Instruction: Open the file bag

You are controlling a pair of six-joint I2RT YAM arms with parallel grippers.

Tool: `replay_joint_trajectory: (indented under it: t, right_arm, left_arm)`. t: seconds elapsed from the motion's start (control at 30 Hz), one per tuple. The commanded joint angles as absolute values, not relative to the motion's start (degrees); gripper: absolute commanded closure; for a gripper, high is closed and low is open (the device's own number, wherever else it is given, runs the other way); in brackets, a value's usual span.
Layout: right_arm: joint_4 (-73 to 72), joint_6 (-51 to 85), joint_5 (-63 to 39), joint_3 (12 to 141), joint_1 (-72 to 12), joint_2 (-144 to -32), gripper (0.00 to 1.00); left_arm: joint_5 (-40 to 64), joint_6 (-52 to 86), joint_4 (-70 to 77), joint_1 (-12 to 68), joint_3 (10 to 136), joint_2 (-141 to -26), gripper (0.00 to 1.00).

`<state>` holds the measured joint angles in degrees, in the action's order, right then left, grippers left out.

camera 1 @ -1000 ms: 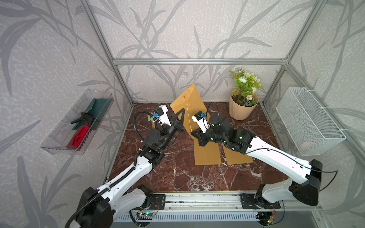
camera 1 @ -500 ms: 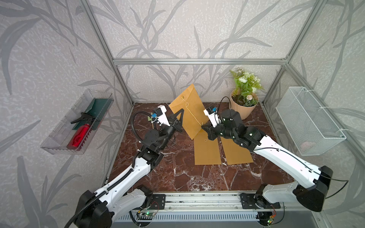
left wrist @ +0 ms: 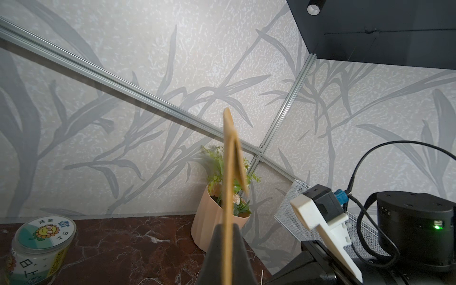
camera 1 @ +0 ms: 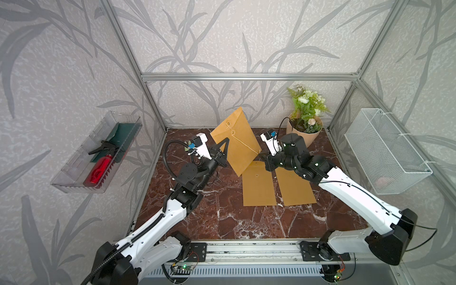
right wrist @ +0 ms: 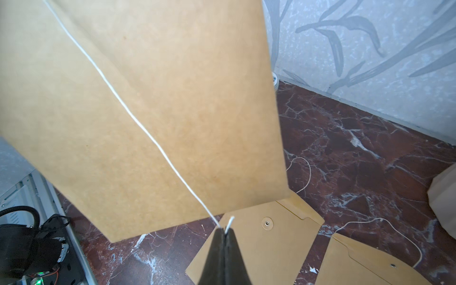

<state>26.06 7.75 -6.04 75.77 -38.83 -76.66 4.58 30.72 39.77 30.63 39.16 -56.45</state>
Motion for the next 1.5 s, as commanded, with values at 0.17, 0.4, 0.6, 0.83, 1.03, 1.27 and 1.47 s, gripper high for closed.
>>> replay_joint_trajectory:
  t: [0.17, 0.4, 0.6, 0.83, 1.03, 1.27, 1.47]
  right_arm:
    - [28.37, 6.32, -4.74, 76.48, -36.43, -73.81, 1.00]
    - [29.41, 5.58, -3.70, 76.82, -34.67, -73.14, 1.00]
    - [29.78, 5.45, -3.17, 76.27, -32.78, -72.01, 1.00]
    - [30.37, 4.99, -3.34, 77.23, -31.39, -71.28, 1.00]
    - [31.29, 4.18, -3.16, 79.38, -30.81, -71.37, 1.00]
    - [32.43, 3.39, -2.73, 81.86, -30.38, -71.72, 1.00]
    - [33.44, 2.76, -2.05, 83.36, -30.25, -71.54, 1.00]
  left_arm:
    - [5.23, 30.23, 40.36, 30.41, 38.67, -54.64, 1.00]
    - [5.38, 29.72, 39.13, 30.36, 38.58, -53.80, 1.00]
    - [5.77, 29.38, 38.58, 30.39, 38.67, -53.61, 1.00]
    - [7.48, 29.32, 37.33, 30.40, 38.58, -53.87, 1.00]
    - [11.99, 29.21, 35.78, 30.39, 37.89, -54.32, 1.00]
    - [17.14, 28.21, 32.36, 30.40, 36.89, -54.18, 1.00]
    - [20.06, 26.64, 29.67, 30.36, 36.94, -54.05, 1.00]
